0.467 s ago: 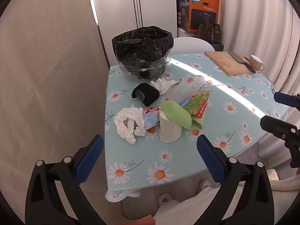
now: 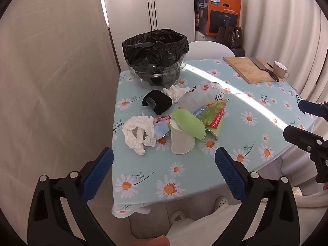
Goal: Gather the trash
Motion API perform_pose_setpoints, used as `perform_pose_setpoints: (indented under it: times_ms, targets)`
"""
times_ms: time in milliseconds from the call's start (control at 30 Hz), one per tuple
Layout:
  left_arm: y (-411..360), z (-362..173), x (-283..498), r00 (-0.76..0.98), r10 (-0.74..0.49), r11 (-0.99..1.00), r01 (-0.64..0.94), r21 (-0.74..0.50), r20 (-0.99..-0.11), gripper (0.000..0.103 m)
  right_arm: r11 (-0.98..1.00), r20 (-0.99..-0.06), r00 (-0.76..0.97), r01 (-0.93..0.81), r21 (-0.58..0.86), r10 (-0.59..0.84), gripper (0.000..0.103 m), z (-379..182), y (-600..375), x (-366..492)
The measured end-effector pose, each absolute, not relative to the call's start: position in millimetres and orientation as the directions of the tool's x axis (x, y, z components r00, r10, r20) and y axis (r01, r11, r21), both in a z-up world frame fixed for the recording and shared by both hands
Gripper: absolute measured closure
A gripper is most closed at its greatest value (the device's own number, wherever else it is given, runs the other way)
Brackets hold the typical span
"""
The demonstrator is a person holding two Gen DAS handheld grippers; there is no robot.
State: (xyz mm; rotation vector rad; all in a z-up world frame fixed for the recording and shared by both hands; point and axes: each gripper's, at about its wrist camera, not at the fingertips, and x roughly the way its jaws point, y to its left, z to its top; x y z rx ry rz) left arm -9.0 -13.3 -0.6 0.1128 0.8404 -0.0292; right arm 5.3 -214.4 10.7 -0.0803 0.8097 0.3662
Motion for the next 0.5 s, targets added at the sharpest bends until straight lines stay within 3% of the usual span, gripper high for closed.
perform_pose_setpoints:
  times_ms: [500]
  targets:
    - [-23.2, -3.9, -12.7, 0.663, 0.023, 0.996, 0.049, 0.073, -0.749, 0.006, 0.923, -0.720, 0.623, -0.380, 0.062, 0.305, 0.008, 9.7, -220.8, 9.7]
